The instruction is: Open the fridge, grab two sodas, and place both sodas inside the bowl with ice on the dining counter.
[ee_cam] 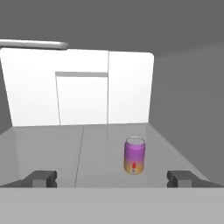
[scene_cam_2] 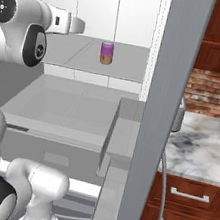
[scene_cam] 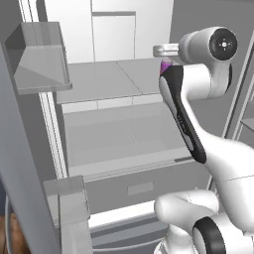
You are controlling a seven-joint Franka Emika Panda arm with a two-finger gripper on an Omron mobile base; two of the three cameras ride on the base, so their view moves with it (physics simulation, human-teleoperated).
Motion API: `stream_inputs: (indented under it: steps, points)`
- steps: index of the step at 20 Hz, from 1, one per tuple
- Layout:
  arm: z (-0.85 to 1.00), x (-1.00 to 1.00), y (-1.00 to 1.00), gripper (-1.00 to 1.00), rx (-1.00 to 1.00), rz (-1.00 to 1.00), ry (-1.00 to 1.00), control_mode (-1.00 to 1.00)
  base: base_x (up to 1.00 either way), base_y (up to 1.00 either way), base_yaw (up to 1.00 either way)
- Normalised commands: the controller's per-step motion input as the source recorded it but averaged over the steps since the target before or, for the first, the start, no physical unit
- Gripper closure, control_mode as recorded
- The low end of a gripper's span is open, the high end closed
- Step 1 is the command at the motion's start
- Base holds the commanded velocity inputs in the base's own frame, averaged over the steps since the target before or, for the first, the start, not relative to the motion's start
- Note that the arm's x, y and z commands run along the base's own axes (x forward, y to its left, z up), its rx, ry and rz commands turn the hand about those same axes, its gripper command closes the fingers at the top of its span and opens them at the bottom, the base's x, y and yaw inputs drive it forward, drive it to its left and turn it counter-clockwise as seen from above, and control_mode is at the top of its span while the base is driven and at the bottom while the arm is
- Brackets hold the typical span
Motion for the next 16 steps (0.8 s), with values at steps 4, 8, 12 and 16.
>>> stream_inputs:
  steps: [4,8,12,16]
  points:
    - [-0.14,0.48,-0.15,-1.0,0.0,0.0,0.0,-1.0,0.0,0.0,0.0]
    - [-0.14,0.47,-0.16,-1.0,0.0,0.0,0.0,-1.0,0.0,0.0,0.0]
    - [-0.16,0.43,-0.18,-1.0,0.0,0.0,0.0,-1.0,0.0,0.0,0.0]
    - [-0.21,0.38,-0.18,-1.0,0.0,0.0,0.0,-1.0,0.0,0.0,0.0]
